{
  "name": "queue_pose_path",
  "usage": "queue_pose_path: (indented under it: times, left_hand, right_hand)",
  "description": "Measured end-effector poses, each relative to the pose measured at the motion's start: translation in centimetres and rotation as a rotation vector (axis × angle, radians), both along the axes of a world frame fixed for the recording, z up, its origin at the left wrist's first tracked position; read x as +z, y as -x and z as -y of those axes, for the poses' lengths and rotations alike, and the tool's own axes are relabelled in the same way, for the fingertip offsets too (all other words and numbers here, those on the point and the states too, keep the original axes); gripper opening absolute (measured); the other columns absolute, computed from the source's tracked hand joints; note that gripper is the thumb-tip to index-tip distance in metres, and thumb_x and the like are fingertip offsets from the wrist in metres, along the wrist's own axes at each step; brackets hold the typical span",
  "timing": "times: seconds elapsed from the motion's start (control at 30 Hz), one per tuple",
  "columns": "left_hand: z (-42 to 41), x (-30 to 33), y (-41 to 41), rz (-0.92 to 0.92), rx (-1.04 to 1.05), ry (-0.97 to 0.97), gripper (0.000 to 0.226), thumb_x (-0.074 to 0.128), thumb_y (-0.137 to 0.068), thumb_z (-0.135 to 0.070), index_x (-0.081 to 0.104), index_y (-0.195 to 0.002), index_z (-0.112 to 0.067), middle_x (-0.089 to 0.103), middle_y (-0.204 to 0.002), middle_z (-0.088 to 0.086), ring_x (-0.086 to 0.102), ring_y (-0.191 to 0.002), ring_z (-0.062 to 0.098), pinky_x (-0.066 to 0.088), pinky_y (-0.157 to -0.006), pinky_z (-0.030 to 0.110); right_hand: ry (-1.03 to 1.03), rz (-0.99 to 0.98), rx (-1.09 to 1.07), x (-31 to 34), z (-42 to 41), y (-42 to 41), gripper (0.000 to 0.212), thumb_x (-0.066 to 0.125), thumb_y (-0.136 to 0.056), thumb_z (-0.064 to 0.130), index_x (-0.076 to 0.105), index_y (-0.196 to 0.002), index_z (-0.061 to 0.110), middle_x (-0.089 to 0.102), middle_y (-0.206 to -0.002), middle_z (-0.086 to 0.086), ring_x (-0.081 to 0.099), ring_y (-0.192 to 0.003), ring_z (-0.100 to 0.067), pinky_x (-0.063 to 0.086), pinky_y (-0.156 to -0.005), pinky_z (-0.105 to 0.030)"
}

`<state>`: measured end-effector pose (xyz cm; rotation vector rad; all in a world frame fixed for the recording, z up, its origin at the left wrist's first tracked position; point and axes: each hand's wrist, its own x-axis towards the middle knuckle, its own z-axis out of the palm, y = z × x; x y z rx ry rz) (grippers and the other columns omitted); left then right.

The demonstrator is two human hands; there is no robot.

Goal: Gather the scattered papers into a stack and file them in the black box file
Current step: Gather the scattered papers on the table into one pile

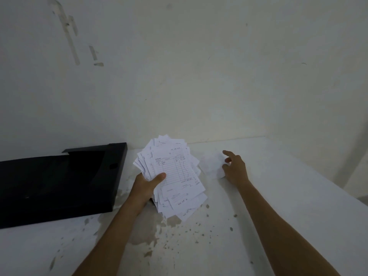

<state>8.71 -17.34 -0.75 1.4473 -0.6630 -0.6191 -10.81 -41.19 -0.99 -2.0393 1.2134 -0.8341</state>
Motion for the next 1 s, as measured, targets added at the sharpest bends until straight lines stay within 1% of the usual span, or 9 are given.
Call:
queue_pose_path:
  times: [0.13,0.2,0.3,0.4,0.5,0.63,0.8,0.9,1.0]
  left_hand:
    - [-0.2,0.6,0.8,-0.051,-0.025,0.017,0.029,0.073,-0.087,-0.018,0.067,-0.113,-0.028,0.072,-0.117,-0.003,0.069,-0.107,0.020,0.054,-0.096,0.043]
    - [-0.2,1.1,1.2,-0.053,-0.056,0.028,0.032,0.073,-0.087,-0.018,0.066,-0.116,-0.027,0.072,-0.119,-0.002,0.070,-0.107,0.020,0.055,-0.095,0.043]
    - [-0.3,2.1,2.0,-0.045,-0.095,0.047,0.032,0.073,-0.087,-0.019,0.066,-0.117,-0.026,0.073,-0.115,-0.004,0.071,-0.104,0.019,0.057,-0.089,0.038]
    - [-0.6,3.0,2.5,-0.028,-0.089,0.051,0.030,0.072,-0.087,-0.019,0.065,-0.116,-0.026,0.073,-0.110,-0.006,0.071,-0.101,0.017,0.058,-0.083,0.033]
    - [-1.5,3.5,2.9,-0.091,-0.108,0.073,0.026,0.072,-0.087,-0.018,0.066,-0.111,-0.027,0.074,-0.112,-0.002,0.070,-0.104,0.021,0.057,-0.086,0.036]
    - [-3.0,4.3,4.0,-0.167,-0.168,0.117,0.030,0.068,-0.090,-0.013,0.065,-0.118,-0.023,0.074,-0.115,0.002,0.070,-0.106,0.023,0.056,-0.092,0.041]
    - [-4.2,5.9,4.9,0.028,-0.124,0.125,0.030,0.074,-0.086,-0.020,0.066,-0.113,-0.029,0.072,-0.118,0.001,0.070,-0.105,0.018,0.054,-0.097,0.041]
    - [-4.8,6.7,5.7,0.112,-0.160,0.139,0.051,0.081,-0.078,-0.030,0.062,-0.124,-0.024,0.071,-0.122,0.001,0.069,-0.110,0.017,0.053,-0.098,0.040]
    - [-5.1,7.2,6.9,0.149,-0.253,0.127,0.065,0.083,-0.068,-0.044,0.063,-0.126,-0.022,0.073,-0.118,0.000,0.071,-0.106,0.017,0.056,-0.092,0.038]
  right_hand:
    - [-0.111,0.281,0.072,0.9,-3.6,0.3,0.060,0.055,-0.092,-0.005,0.050,-0.145,0.023,0.037,-0.130,-0.001,0.044,-0.117,-0.012,0.037,-0.100,-0.022]
    - [-0.263,0.416,0.119,1.2,-5.6,0.3,0.058,0.056,-0.092,-0.005,0.051,-0.143,0.024,0.052,-0.134,-0.004,0.055,-0.112,-0.014,0.048,-0.092,-0.028]
    - [-0.656,0.694,0.234,2.1,-8.1,0.4,0.046,0.054,-0.094,-0.005,0.061,-0.132,0.020,0.073,-0.109,-0.011,0.066,-0.076,-0.017,0.056,-0.063,-0.030]
    - [-0.833,0.751,0.363,2.4,-10.0,0.7,0.036,0.052,-0.097,0.004,0.071,-0.123,0.019,0.074,-0.112,-0.013,0.060,-0.084,-0.024,0.050,-0.063,-0.031]
    - [-0.865,0.824,0.449,2.9,-11.6,1.2,0.038,0.040,-0.099,0.002,0.070,-0.119,0.010,0.071,-0.108,-0.014,0.059,-0.083,-0.024,0.049,-0.066,-0.033]
    - [-0.836,0.784,0.470,4.2,-13.8,2.3,0.023,0.051,-0.100,0.021,0.068,-0.086,0.014,0.063,-0.087,-0.005,0.056,-0.078,-0.021,0.047,-0.070,-0.037]
    - [-0.757,0.842,0.420,5.9,-14.6,3.9,0.044,0.034,-0.105,0.042,0.069,-0.116,0.017,0.072,-0.101,-0.003,0.066,-0.083,-0.020,0.050,-0.078,-0.039]
    - [-0.440,0.581,0.460,6.7,-15.7,4.4,0.041,0.051,-0.100,0.047,0.056,-0.134,0.025,0.068,-0.128,0.002,0.067,-0.113,-0.019,0.056,-0.095,-0.042]
    - [-0.377,0.576,0.571,6.8,-17.0,4.2,0.060,0.071,-0.088,0.034,0.046,-0.141,0.026,0.063,-0.138,0.001,0.063,-0.123,-0.021,0.054,-0.100,-0.045]
